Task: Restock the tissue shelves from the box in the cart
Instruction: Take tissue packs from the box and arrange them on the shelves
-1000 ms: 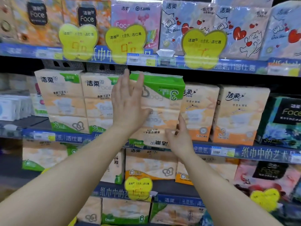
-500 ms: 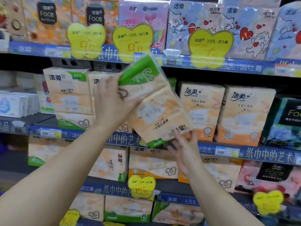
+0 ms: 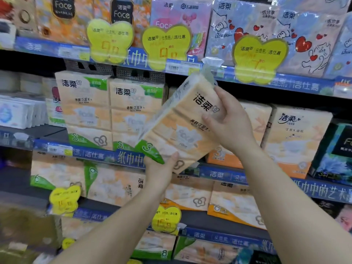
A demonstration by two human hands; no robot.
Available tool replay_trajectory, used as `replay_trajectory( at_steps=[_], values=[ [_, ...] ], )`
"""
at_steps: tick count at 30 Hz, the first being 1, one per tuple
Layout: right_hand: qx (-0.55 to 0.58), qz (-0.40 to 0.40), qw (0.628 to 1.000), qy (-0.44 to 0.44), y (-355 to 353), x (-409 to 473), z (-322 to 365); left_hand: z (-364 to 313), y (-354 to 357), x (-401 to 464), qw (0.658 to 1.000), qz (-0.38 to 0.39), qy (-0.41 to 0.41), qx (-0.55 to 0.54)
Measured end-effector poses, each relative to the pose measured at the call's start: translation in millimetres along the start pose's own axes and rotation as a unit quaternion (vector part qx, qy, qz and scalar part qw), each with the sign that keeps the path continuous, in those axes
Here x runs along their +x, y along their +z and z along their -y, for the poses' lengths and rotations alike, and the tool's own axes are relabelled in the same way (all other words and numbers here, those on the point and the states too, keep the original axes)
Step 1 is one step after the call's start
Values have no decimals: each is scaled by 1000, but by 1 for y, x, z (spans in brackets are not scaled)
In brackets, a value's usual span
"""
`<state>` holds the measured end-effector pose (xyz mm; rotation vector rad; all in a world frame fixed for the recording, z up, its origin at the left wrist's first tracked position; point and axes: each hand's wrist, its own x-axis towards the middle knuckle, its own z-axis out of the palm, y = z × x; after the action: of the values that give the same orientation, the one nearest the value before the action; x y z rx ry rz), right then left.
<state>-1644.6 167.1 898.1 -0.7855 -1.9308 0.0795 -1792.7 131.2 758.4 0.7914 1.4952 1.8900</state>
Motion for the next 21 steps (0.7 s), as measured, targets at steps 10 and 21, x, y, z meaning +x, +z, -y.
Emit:
replay_trajectory(
  at_steps=[10,21],
  values=[
    [-183,-1,966,-184,25,16,26,12,17,3,957,153,-172,-177],
    [-168,24,969,-178,30,1,17,26,-11,7,987,-26,-147,-52]
  ],
)
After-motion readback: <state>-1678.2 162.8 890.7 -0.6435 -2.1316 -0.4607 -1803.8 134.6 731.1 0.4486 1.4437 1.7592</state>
